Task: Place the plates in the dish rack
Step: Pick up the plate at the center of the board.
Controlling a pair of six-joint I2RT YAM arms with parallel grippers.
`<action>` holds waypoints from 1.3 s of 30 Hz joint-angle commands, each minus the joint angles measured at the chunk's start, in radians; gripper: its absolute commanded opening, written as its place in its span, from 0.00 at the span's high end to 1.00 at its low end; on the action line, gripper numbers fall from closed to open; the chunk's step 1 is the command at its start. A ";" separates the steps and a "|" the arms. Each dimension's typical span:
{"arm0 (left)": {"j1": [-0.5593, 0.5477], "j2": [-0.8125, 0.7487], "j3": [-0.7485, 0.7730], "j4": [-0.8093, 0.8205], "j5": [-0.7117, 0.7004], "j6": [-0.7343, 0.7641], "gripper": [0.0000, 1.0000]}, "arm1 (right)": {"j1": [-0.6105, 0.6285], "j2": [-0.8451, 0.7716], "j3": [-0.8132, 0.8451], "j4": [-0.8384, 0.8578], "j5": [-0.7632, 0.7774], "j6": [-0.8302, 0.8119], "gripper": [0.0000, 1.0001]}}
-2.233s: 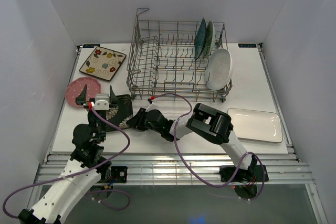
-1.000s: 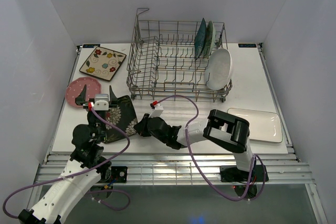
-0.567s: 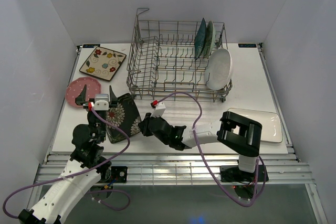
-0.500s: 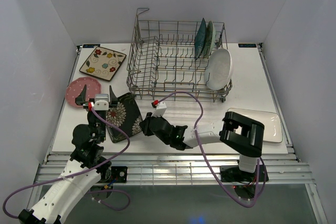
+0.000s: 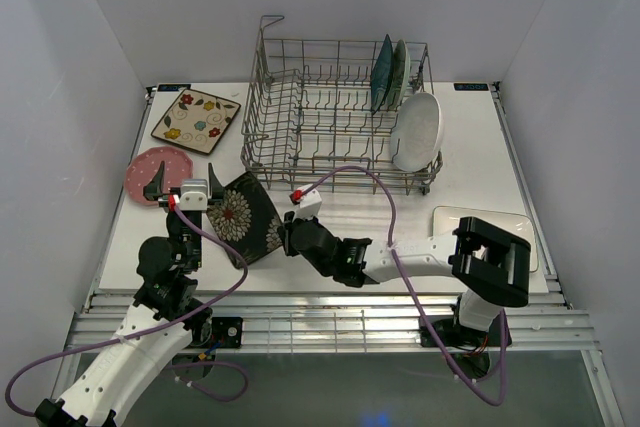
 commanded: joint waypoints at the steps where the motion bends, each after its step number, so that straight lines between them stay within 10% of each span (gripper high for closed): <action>1: 0.000 0.000 0.002 0.008 -0.009 0.006 0.02 | 0.011 -0.101 0.057 0.079 0.089 -0.081 0.92; 39: 0.000 0.009 -0.001 0.008 -0.004 0.004 0.02 | 0.018 -0.518 0.248 -0.275 0.293 -0.399 0.92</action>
